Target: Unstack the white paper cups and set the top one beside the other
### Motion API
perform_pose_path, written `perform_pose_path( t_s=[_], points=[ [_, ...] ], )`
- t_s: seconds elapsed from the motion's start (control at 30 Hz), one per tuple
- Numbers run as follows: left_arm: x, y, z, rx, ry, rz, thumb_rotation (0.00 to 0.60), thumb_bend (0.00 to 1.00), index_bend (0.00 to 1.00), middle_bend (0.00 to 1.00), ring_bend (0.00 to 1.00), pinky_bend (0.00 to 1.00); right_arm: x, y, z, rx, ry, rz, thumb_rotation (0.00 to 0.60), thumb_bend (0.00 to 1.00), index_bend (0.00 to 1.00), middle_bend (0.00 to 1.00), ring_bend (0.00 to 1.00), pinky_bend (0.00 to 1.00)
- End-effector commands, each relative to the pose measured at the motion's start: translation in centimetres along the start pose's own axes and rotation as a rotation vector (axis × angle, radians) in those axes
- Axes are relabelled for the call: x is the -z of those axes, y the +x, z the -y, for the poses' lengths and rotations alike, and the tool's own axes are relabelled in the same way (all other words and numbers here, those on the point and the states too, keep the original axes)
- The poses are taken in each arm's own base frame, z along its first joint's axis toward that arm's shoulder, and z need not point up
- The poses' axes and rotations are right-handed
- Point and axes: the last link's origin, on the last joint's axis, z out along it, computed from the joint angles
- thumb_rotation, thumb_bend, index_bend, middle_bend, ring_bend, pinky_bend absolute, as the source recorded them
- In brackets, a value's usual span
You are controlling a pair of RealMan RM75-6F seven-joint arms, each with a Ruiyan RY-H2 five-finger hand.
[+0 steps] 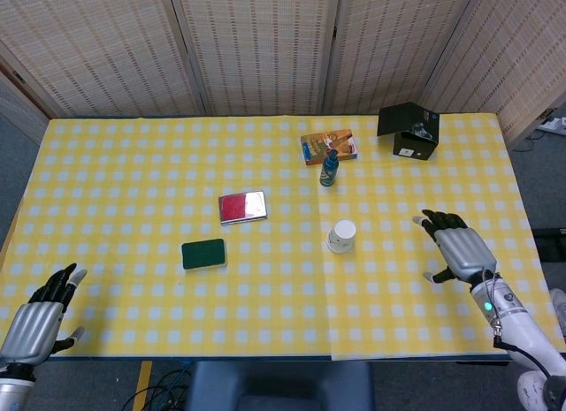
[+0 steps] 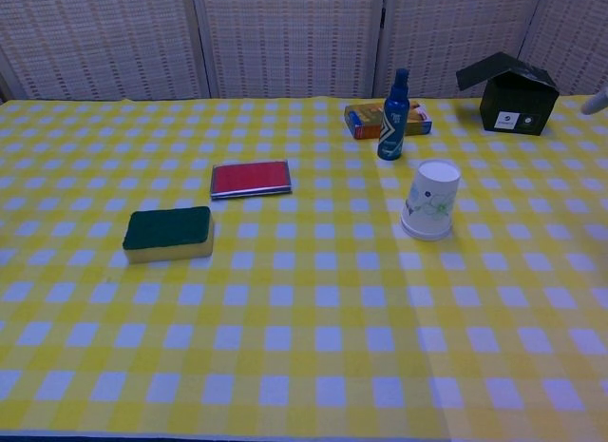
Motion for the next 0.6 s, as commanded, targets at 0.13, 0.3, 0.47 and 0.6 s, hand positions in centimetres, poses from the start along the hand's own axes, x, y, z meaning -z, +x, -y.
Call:
perform_pose_path(
  t_s=[0.13,0.3,0.47,0.6],
  points=[
    [0.1,0.3,0.4,0.012,0.004,-0.001,0.6,0.26,0.04,0.0,0.0,0.23,-4.9,0.9,5.3,0.034,0.066,0.064,0.6,0.2,0.15,0.0,0.0,0.0],
    [-0.2,0.3,0.7,0.021,0.013,0.002,0.6,0.26,0.04,0.0,0.0,0.23,-7.0,1.2,7.0,0.042,0.066,0.071,0.6,0.2,0.15,0.0,0.0,0.0],
    [-0.3,0.5,1.0,0.025,0.017,0.0,0.6,0.26,0.04,0.0,0.0,0.23,-8.9,1.2,8.3,0.043,0.062,0.079,0.6,0.2,0.15,0.0,0.0,0.0],
    [-0.3,0.6,1.2,0.03,0.025,-0.003,0.599,0.26,0.04,0.0,0.0,0.23,-10.2,1.0,9.0,0.031,0.06,0.091,0.6,0.2,0.15,0.0,0.0,0.0]
  ],
)
